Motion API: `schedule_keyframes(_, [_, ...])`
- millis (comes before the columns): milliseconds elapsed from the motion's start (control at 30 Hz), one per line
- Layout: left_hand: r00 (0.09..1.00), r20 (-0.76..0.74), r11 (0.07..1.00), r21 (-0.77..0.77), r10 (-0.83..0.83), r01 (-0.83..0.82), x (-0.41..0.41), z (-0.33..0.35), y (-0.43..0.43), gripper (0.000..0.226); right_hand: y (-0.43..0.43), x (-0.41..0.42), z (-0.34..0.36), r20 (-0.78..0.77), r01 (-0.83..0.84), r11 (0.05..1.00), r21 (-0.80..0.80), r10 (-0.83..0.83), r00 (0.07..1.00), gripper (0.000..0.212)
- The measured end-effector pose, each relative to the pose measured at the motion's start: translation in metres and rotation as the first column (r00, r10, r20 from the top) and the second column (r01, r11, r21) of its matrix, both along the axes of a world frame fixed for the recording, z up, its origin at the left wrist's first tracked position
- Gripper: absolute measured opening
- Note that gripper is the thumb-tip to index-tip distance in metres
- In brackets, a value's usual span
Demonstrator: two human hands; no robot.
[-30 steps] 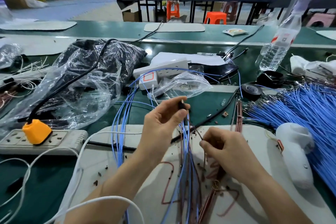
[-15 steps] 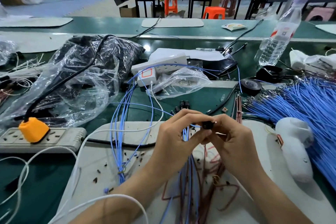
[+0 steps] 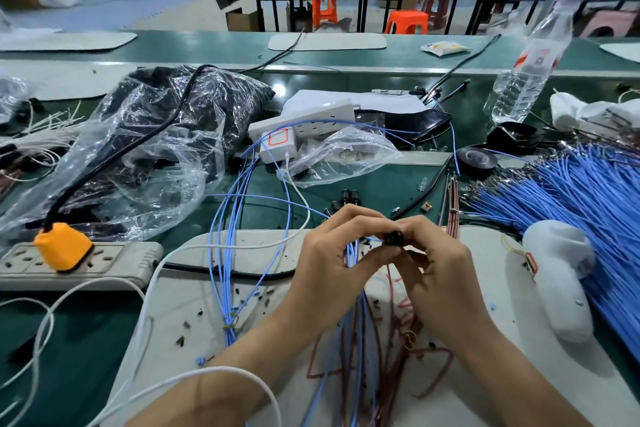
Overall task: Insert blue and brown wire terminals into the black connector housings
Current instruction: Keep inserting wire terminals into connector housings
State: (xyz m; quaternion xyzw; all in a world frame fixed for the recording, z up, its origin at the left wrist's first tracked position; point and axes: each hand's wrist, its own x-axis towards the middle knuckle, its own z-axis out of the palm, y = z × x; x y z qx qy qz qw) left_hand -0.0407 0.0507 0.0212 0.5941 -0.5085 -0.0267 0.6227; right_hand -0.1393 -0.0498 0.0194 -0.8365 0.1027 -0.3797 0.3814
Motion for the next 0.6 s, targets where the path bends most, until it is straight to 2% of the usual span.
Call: schedule_keyframes(600, [0.998,0.055,0.999,-0.023,-0.039,0.04,-0.001,-0.0002,0.001,0.018,-0.0018,0.0049,-0.0088,-0.025,-0.002,0.998,-0.057,0.001,1.0,0.01])
